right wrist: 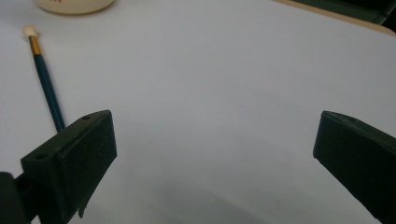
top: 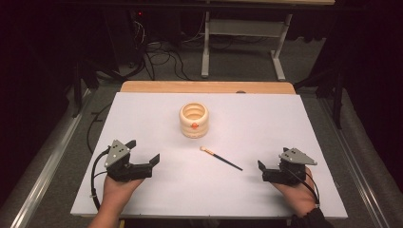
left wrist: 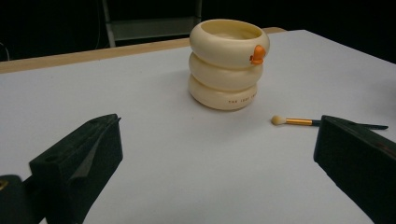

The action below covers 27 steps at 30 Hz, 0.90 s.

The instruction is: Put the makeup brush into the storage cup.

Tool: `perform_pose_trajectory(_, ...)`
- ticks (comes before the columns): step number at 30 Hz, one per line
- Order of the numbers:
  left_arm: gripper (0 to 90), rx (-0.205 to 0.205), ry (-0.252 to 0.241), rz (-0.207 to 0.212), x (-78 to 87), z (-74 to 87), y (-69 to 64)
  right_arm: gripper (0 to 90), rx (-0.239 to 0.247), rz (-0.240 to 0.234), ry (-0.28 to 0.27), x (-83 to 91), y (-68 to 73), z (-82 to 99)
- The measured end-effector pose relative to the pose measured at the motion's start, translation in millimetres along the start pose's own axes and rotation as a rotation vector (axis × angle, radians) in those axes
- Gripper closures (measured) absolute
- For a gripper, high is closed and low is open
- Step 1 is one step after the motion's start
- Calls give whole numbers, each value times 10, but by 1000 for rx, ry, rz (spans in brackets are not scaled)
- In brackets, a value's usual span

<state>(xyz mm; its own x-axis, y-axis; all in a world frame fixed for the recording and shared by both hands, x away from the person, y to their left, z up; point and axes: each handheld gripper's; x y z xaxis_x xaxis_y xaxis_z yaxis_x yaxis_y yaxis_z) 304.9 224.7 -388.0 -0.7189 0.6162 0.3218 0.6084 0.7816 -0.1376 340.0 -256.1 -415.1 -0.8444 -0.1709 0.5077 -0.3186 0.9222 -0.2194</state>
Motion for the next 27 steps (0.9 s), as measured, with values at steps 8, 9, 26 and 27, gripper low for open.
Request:
perform_pose_trajectory(8, 13, -16, -14, -4, 17, -29, -10, 9, 9, 7, 52, -70, 3, 33)
perform_pose_trajectory(9, 12, -19, -16, -4, 17, -32, -14, 9, 13, 7, 51, -74, 2, 34)
perform_pose_trajectory(26, 10, -16, -28, 2, 104, -12, -17, 9, 22, -55, 181, -150, 41, -116)
perform_pose_trajectory(27, 10, -16, -31, 2, 109, -14, -19, 9, 35, -56, 190, -154, 46, -127)
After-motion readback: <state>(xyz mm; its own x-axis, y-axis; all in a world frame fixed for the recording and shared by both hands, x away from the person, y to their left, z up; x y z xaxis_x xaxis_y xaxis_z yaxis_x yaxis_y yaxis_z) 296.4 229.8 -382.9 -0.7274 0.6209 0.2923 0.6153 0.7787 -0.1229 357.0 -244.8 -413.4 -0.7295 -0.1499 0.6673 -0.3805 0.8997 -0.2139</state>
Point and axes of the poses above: each handheld gripper's, and its own axes: x roughly backward along the jaws, z roughly out of its underside, y roughly to its left, and after that the axes turned 9 degrees about z, right-handed
